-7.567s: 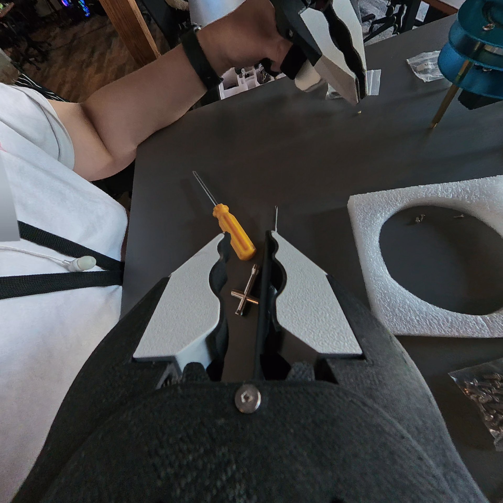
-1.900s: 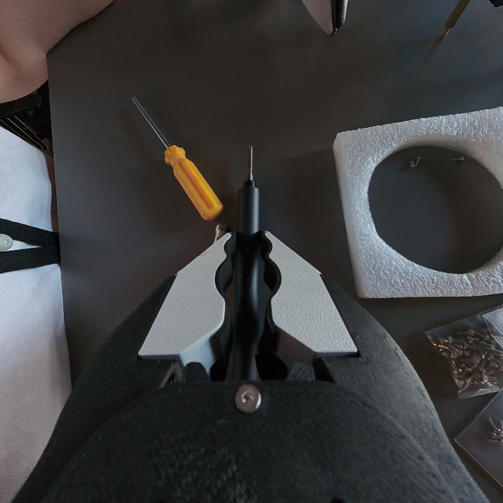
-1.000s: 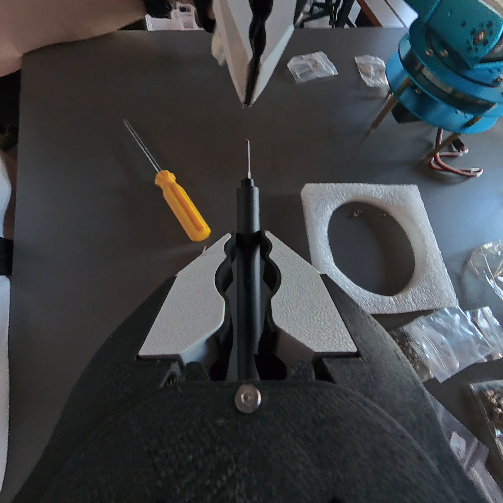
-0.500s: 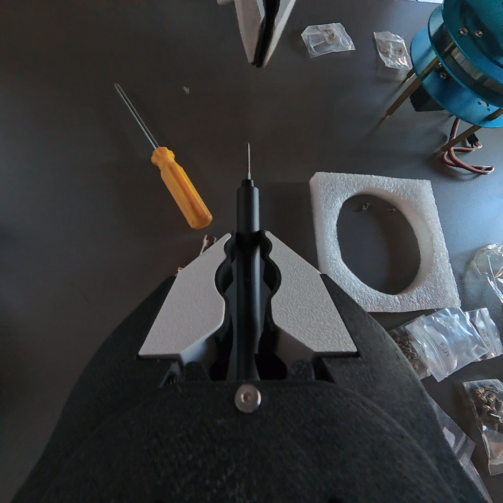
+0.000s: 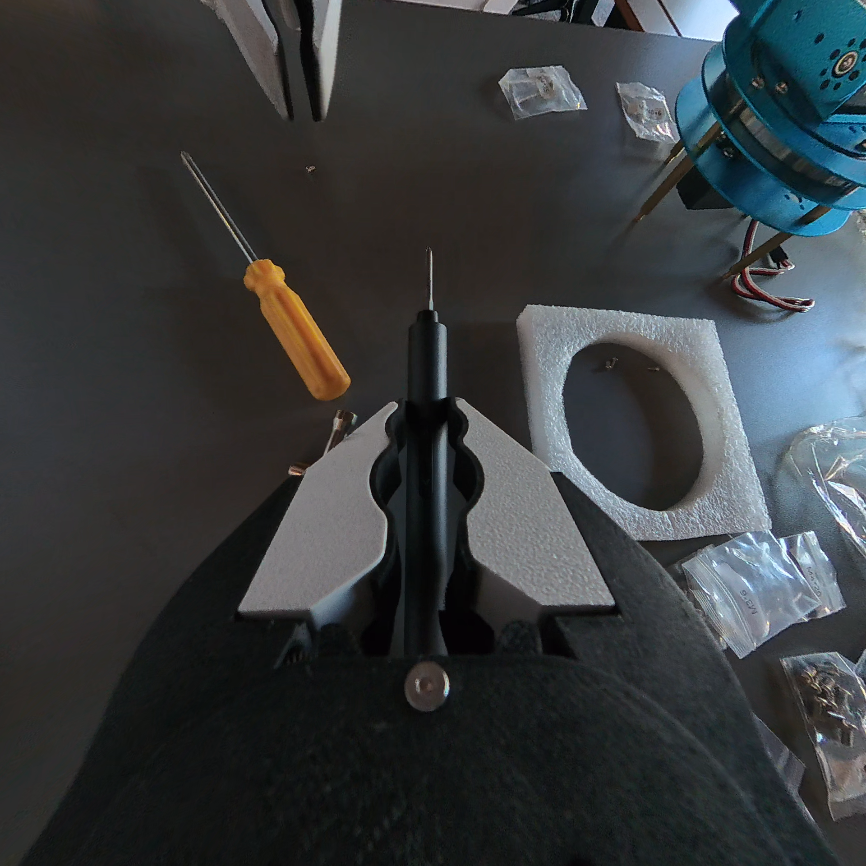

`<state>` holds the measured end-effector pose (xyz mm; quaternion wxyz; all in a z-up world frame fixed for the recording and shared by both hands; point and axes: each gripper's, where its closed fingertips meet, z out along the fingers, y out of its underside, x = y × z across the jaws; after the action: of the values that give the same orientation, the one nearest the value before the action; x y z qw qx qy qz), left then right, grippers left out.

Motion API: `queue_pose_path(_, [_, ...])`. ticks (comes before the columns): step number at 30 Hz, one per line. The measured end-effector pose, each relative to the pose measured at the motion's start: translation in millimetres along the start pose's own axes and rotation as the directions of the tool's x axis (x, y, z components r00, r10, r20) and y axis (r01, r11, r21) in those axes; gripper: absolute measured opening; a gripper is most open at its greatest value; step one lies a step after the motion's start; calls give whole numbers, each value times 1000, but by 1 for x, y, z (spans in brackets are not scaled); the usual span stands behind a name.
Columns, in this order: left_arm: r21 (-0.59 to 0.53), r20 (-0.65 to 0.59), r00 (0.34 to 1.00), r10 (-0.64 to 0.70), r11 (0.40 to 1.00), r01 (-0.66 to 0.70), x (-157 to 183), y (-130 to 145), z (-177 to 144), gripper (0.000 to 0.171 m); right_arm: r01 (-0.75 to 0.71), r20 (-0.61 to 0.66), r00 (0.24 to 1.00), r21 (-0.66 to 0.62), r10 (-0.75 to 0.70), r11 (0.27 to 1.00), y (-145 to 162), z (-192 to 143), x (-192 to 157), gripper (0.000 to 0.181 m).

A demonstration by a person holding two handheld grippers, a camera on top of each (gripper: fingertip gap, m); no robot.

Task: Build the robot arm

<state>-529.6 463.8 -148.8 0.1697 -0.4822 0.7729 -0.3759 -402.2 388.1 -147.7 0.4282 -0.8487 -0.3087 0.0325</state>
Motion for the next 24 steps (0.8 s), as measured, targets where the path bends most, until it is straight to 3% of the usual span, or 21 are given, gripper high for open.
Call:
queue_pose_path(5, [-36,28,996,90,995,-89,-5,7,3,8,11,5,1000,1,-11,1000,0,2,-3,15])
queue_pose_path(9, [-176,-35,986,161,971,-164,-11,16,2,12,16,16,1000,8,-16,1000,-1,2,-6,15])
queue_pose_path(14, [-210,-81,919,386,895,-394,-12,4,6,18,8,45,999,20,-8,1000,-3,3,-11,15])
queue_pose_path(19, [-342,-247,867,432,799,-495,-7,11,13,16,-23,44,999,21,22,1000,-1,2,-5,16])
queue_pose_path(24, [-395,-360,824,438,728,-560,-2,10,19,14,-30,51,998,24,28,999,-2,2,-6,16])
